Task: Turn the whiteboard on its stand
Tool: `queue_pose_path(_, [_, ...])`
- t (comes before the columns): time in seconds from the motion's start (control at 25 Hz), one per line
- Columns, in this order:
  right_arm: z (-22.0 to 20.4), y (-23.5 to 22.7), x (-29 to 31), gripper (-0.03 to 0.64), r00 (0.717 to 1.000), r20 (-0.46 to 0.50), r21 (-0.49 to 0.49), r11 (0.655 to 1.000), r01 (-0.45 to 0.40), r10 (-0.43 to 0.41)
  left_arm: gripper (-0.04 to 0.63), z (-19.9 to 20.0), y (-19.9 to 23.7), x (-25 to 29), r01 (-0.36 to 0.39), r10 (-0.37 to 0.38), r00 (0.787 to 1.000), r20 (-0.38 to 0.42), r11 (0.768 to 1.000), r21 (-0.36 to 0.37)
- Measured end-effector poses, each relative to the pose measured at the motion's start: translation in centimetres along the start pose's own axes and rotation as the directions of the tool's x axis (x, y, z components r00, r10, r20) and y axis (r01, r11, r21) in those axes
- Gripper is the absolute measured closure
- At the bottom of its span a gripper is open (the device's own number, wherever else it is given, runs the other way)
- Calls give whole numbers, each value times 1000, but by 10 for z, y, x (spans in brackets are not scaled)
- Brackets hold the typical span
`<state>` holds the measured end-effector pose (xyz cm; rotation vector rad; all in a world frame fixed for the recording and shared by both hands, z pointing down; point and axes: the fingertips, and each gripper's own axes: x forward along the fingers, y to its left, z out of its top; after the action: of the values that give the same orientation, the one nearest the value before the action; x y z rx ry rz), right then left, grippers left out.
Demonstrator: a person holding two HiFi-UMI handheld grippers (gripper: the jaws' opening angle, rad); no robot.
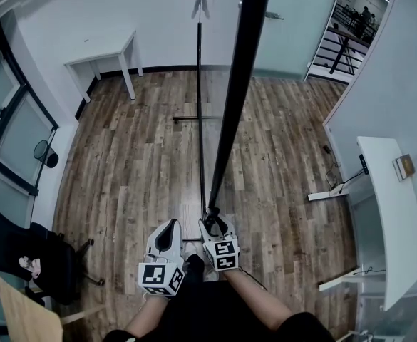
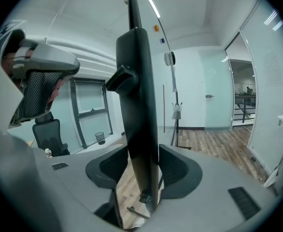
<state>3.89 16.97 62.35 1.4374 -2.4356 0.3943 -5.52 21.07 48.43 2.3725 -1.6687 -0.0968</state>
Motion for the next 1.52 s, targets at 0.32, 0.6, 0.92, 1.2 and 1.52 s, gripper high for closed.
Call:
queue_pose_path(0.32, [12, -2, -35, 440, 1000, 23, 9, 1000, -20, 20, 577, -2, -3, -1, 10, -10, 1000, -2, 1000, -7])
queue_pose_path(0.6, [28, -13, -63, 462, 997, 74, 63, 998, 0, -4, 577, -4, -5, -4, 13, -13, 1000, -5, 1000, -11])
queue_pose_path(0.92, [47, -30, -83, 551, 990, 129, 89, 995, 47, -58, 577, -16, -10, -6, 32, -33, 999, -36, 999, -19])
queue_pose_path(1.2, [49, -38, -91, 577, 987, 136, 129, 989, 70, -88, 577, -28, -24, -7, 67, -68, 996, -66, 998, -12])
queue_pose_path(1.52, [46, -36, -90, 588, 988, 132, 116, 991, 67, -83, 577, -26, -20, -6, 53, -53, 997, -52, 999, -11])
